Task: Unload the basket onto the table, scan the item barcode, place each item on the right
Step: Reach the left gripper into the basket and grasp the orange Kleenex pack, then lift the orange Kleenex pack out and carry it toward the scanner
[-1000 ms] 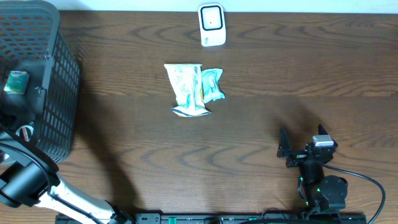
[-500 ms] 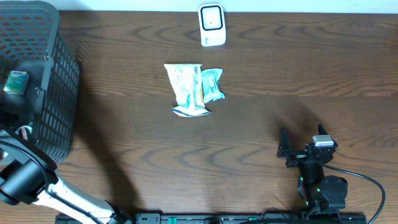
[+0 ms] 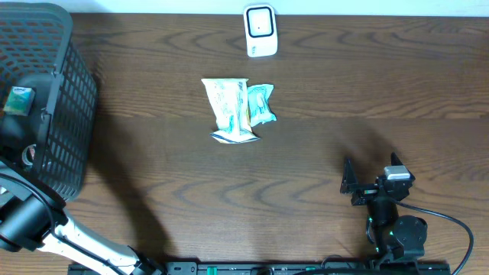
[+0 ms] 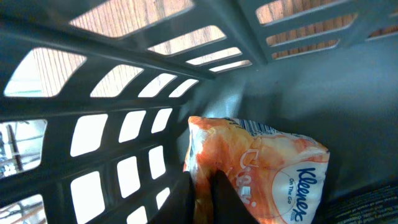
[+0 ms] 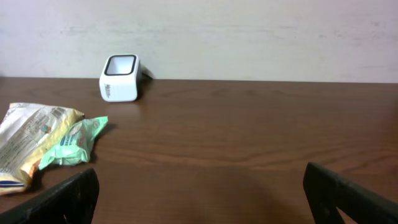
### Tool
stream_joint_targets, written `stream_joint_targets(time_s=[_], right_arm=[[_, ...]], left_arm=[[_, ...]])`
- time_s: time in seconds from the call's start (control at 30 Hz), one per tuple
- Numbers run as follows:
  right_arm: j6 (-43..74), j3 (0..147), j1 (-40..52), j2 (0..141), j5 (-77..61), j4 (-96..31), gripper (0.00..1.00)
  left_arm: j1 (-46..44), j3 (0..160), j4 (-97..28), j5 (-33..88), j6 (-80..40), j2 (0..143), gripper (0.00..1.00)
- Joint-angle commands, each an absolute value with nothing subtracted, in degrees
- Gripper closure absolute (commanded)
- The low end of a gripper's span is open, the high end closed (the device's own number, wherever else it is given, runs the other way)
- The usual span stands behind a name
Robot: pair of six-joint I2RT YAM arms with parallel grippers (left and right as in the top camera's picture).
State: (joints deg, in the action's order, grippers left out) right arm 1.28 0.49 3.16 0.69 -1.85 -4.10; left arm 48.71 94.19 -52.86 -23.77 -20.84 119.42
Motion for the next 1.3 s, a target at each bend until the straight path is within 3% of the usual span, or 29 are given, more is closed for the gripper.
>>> stream_joint_targets(time_s=[0.0, 0.57, 0.83, 1.27], right_arm=[[2.1, 0.3, 3.4, 0.3, -1.7, -4.3, 0.01], [2.1, 0.3, 3.4, 0.3, -1.7, -4.3, 0.01], [2.1, 0.3, 3.4, 0.3, -1.7, -4.3, 0.01], [2.1, 0.3, 3.4, 0.3, -1.7, -4.3, 0.01]], left_arm=[[49.2, 94.0, -53.7, -22.9, -21.0, 120.2, 0.92], [49.2, 94.0, -50.8, 0.6, -21.0, 103.8, 0.93], [49.2, 94.0, -45.1, 16.4, -22.2, 93.0, 0.93], [46.9, 94.0, -32.3, 46.4, -33.7, 82.6, 0.92]])
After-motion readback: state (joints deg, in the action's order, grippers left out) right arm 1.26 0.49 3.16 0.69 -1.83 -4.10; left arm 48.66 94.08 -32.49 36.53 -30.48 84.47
